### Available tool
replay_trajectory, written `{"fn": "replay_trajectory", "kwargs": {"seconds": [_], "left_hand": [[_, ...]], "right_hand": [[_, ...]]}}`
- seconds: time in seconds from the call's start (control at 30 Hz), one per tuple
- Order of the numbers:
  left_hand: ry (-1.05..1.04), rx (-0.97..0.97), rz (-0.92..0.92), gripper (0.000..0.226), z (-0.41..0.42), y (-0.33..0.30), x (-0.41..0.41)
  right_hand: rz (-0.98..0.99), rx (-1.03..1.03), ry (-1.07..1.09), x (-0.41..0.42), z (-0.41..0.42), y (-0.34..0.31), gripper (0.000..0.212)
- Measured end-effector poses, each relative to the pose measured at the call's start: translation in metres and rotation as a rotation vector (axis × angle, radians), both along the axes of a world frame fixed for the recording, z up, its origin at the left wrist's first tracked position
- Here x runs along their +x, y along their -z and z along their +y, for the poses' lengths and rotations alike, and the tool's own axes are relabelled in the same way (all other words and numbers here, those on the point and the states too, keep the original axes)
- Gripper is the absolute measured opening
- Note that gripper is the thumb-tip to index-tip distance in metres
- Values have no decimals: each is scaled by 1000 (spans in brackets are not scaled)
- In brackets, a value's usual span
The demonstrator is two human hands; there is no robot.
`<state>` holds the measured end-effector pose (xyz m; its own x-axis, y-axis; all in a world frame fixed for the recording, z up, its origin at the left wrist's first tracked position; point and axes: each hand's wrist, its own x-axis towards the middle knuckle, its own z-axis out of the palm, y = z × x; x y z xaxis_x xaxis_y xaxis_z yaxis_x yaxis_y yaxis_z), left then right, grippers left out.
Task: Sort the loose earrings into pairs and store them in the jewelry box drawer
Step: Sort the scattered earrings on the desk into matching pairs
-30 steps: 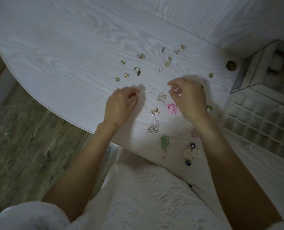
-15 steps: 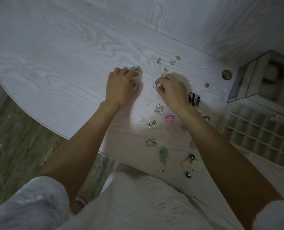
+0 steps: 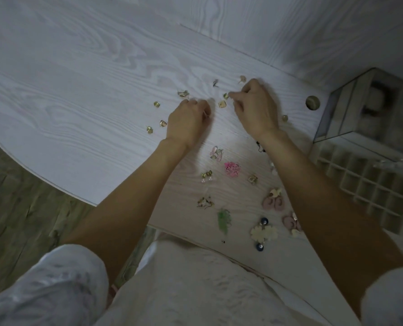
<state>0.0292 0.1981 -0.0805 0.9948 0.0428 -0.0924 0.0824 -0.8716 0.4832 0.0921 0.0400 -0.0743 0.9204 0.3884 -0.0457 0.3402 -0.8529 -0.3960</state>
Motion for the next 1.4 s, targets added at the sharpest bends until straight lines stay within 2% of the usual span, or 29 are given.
{"fn": "replay_trajectory", "kwargs": {"seconds": [0.17, 0.33, 0.4, 0.6, 1.1, 1.4], "left_hand": [[92, -26, 28, 14, -3, -4, -1], [99, -281, 43, 12, -31, -18, -12], [99, -316, 93, 15, -44, -19, -15], [75, -308, 171, 17, -56, -10, -17], [177, -146, 89, 20, -56, -8, -26], [189, -125, 71, 18, -56, -7, -25]], "right_hand": [[10, 52, 14, -41, -24, -1, 17], [91, 63, 96, -68, -38, -4, 16], [90, 43, 159, -78, -39, -2, 16], [93, 81, 337, -92, -39, 1, 17], [112, 108, 327, -102, -28, -1, 17], [130, 229, 386, -101, -28, 0, 14]]}}
